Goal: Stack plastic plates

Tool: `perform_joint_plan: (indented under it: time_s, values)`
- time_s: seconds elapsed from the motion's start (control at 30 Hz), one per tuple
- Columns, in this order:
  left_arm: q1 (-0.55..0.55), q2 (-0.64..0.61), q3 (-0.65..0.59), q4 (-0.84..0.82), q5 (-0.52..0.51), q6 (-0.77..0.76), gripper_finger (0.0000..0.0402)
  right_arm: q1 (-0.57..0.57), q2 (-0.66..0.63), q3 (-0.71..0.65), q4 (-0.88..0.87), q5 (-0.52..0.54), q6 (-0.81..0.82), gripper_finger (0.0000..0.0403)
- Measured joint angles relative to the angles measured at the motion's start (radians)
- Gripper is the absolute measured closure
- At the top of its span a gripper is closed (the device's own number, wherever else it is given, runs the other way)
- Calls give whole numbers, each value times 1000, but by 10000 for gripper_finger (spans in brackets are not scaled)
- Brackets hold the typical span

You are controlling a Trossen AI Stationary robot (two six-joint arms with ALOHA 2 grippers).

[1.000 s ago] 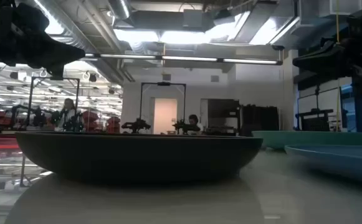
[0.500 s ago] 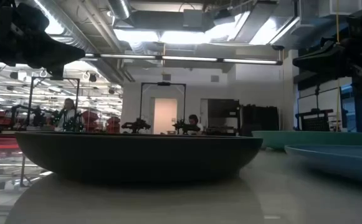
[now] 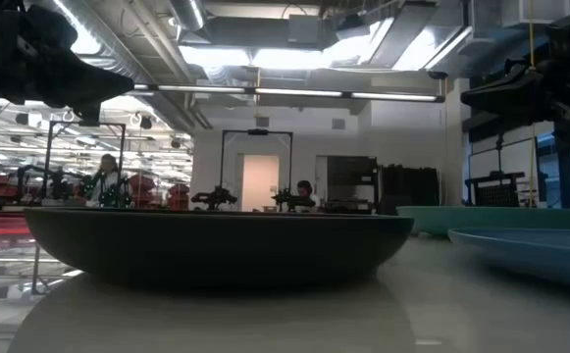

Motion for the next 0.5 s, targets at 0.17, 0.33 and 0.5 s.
perform_joint_plan:
  time_s: [0.17, 0.33, 0.5]
  values:
    - [0, 0, 0, 61, -136, 99, 392, 0, 0, 0, 0, 0, 0, 379]
    - [0, 1, 0, 151, -141, 80, 392, 0, 0, 0, 0, 0, -6, 379]
    - [0, 0, 0, 268, -121, 106, 392, 0, 0, 0, 16, 45, -267, 379]
